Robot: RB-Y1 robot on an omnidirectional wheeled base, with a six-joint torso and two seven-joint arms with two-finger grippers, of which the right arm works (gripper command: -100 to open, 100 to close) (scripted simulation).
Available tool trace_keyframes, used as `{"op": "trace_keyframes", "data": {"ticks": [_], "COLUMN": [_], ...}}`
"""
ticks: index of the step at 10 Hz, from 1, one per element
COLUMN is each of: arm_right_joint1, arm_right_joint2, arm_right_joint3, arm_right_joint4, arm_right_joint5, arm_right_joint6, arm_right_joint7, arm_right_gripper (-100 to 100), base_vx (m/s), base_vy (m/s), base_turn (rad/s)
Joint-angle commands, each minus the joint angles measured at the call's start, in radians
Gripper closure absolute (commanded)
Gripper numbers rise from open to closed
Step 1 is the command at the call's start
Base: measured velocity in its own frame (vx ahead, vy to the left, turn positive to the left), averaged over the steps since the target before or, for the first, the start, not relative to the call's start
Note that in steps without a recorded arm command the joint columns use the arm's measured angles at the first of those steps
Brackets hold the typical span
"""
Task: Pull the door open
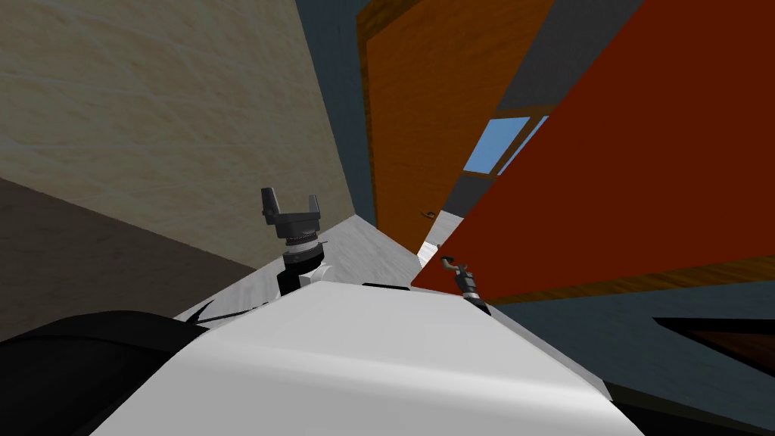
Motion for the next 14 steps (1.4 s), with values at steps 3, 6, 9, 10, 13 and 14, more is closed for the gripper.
{"op": "trace_keyframes", "data": {"ticks": [3, 6, 9, 10, 13, 14], "arm_right_joint1": [0.05, 0.067, 0.07, 0.074, 0.082, 0.089], "arm_right_joint2": [-0.01, -0.018, -0.03, -0.032, -0.035, -0.038], "arm_right_joint3": [0.025, 0.035, 0.031, 0.034, 0.041, 0.046], "arm_right_joint4": [-0.007, -0.002, 0.021, 0.026, 0.037, 0.046], "arm_right_joint5": [0.014, 0.019, 0.017, 0.019, 0.024, 0.027], "arm_right_joint6": [-0.062, -0.091, -0.11, -0.123, -0.15, -0.17], "arm_right_joint7": [-0.025, -0.038, -0.043, -0.046, -0.052, -0.056], "arm_right_gripper": [100, 100, 100, 100, 100, 100], "base_vx": [-0.178, -0.083, -0.136, -0.203, -0.166, -0.233], "base_vy": [-0.042, -0.027, -0.042, -0.058, -0.043, -0.085], "base_turn": [0.124, 0.063, 0.151, 0.153, 0.091, 0.24]}}
